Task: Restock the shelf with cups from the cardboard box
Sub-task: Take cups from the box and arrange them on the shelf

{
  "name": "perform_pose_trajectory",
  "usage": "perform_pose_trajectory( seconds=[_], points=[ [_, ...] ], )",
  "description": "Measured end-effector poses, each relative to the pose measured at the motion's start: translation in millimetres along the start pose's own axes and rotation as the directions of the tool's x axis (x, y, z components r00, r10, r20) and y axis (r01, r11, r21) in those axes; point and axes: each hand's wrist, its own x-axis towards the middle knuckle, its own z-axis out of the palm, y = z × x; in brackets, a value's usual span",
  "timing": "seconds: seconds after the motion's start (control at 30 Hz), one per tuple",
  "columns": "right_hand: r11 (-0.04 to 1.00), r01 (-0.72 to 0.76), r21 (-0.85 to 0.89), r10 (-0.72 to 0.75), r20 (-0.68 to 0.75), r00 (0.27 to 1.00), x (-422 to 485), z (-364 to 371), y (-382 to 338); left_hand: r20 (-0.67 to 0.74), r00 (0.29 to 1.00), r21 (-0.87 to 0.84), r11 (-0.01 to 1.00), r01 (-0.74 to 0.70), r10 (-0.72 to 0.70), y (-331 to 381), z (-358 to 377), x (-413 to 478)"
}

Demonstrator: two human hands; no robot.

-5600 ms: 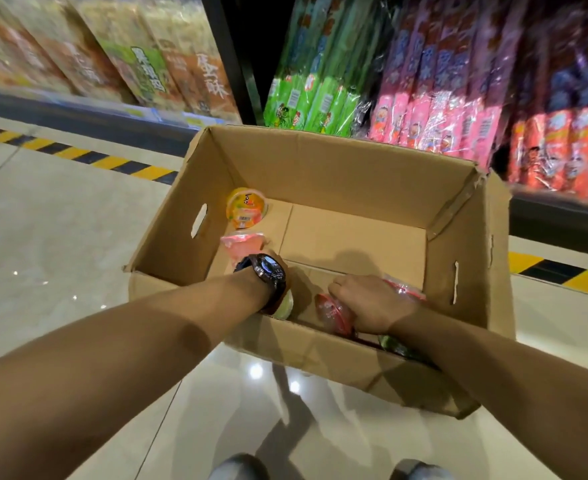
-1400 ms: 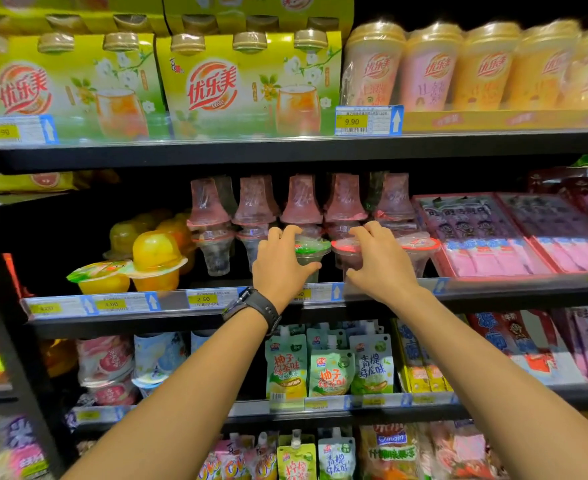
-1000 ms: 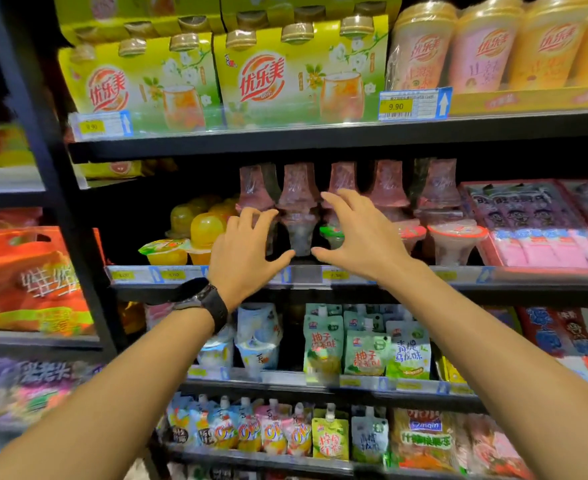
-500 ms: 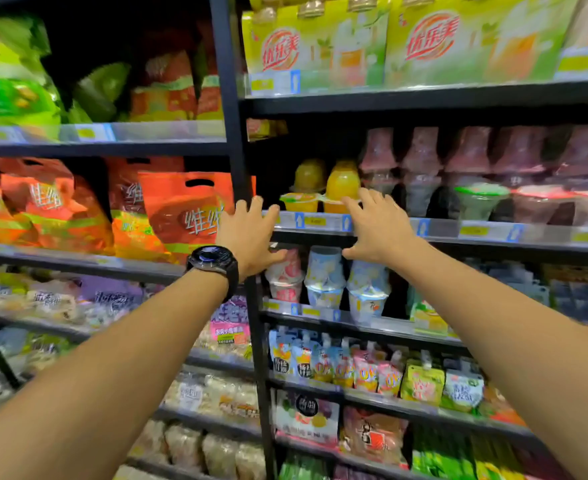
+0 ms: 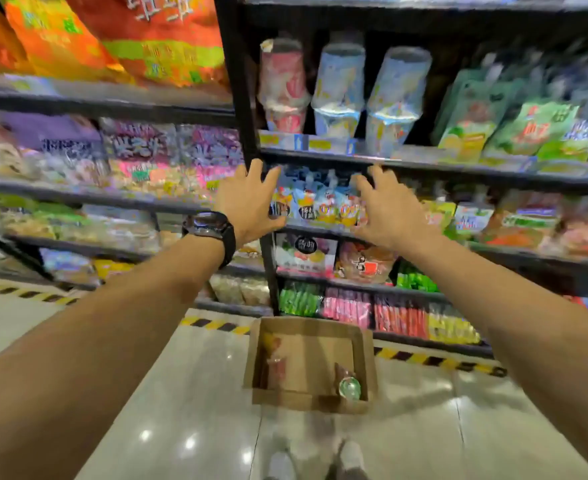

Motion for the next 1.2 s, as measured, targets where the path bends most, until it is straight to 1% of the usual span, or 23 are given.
perform_pose_trajectory(
  seconds=[0.13, 0.23, 0.3, 0.37, 0.43, 0.47, 0.53, 0.6, 0.67, 0.73, 0.8, 0.9, 0.93, 1.0, 1.03, 1.1, 1.17, 1.2],
  points=[
    [0.999, -0.026, 0.038, 0.017, 0.214, 0.977, -40, 128, 2, 0.209, 0.978, -0.12, 0.993, 0.003, 0.022, 36, 121, -36],
    [0.994, -0.084, 0.066, 0.049, 0.413, 0.91, -71, 236, 1, 0.406, 0.913, -0.148, 0.988, 0.033, 0.031, 69, 228, -69],
    [0.987, -0.134, 0.085, 0.072, 0.514, 0.855, -90, 314, -1, 0.474, 0.88, -0.157, 0.987, 0.044, 0.036, 89, 300, -95],
    [0.981, -0.159, 0.109, 0.071, 0.563, 0.823, -107, 390, -4, 0.522, 0.853, -0.165, 0.981, 0.098, 0.003, 108, 369, -120],
    [0.974, -0.177, 0.142, 0.068, 0.564, 0.823, -121, 465, -6, 0.524, 0.851, -0.191, 0.969, 0.158, -0.036, 122, 437, -135],
    [0.975, -0.174, 0.138, 0.063, 0.578, 0.814, -126, 504, -6, 0.527, 0.848, -0.197, 0.962, 0.191, -0.061, 127, 474, -141],
    [0.98, -0.169, 0.109, 0.07, 0.6, 0.797, -132, 577, -6, 0.566, 0.819, -0.167, 0.96, 0.224, -0.093, 133, 550, -149],
    [0.984, -0.156, 0.09, 0.07, 0.606, 0.792, -130, 647, -4, 0.601, 0.794, -0.141, 0.965, 0.222, -0.095, 137, 622, -151],
    [0.981, -0.16, 0.112, 0.054, 0.632, 0.773, -123, 714, -3, 0.648, 0.755, -0.094, 0.973, 0.21, -0.101, 140, 686, -149],
    [0.98, -0.17, 0.108, 0.055, 0.67, 0.741, -114, 769, -1, 0.695, 0.713, -0.039, 0.985, 0.168, -0.094, 143, 737, -144],
    [0.981, -0.187, 0.056, 0.091, 0.717, 0.691, -105, 807, 2, 0.728, 0.683, -0.022, 0.994, 0.105, -0.056, 145, 778, -142],
    [0.98, -0.201, 0.011, 0.117, 0.783, 0.611, -97, 842, 5, 0.736, 0.677, -0.02, 0.999, 0.049, -0.019, 146, 823, -141],
    [0.979, -0.205, 0.003, 0.121, 0.796, 0.593, -97, 851, 6, 0.735, 0.677, 0.001, 1.0, 0.025, -0.018, 144, 834, -140],
    [0.975, -0.222, 0.003, 0.13, 0.803, 0.581, -100, 870, 9, 0.729, 0.684, 0.021, 1.0, 0.004, -0.019, 140, 855, -137],
    [0.971, -0.238, 0.007, 0.138, 0.798, 0.587, -102, 877, 10, 0.729, 0.682, 0.025, 0.998, 0.049, -0.052, 137, 864, -135],
    [0.955, -0.293, 0.037, 0.154, 0.784, 0.601, -103, 884, 11, 0.73, 0.669, -0.026, 0.973, 0.23, -0.138, 134, 873, -136],
    [0.918, -0.365, 0.152, 0.117, 0.777, 0.619, -102, 888, 12, 0.726, 0.667, -0.115, 0.926, 0.359, -0.168, 134, 879, -138],
    [0.902, -0.371, 0.222, 0.077, 0.761, 0.644, -102, 892, 11, 0.727, 0.662, -0.159, 0.893, 0.42, -0.182, 135, 880, -140]
  ],
)
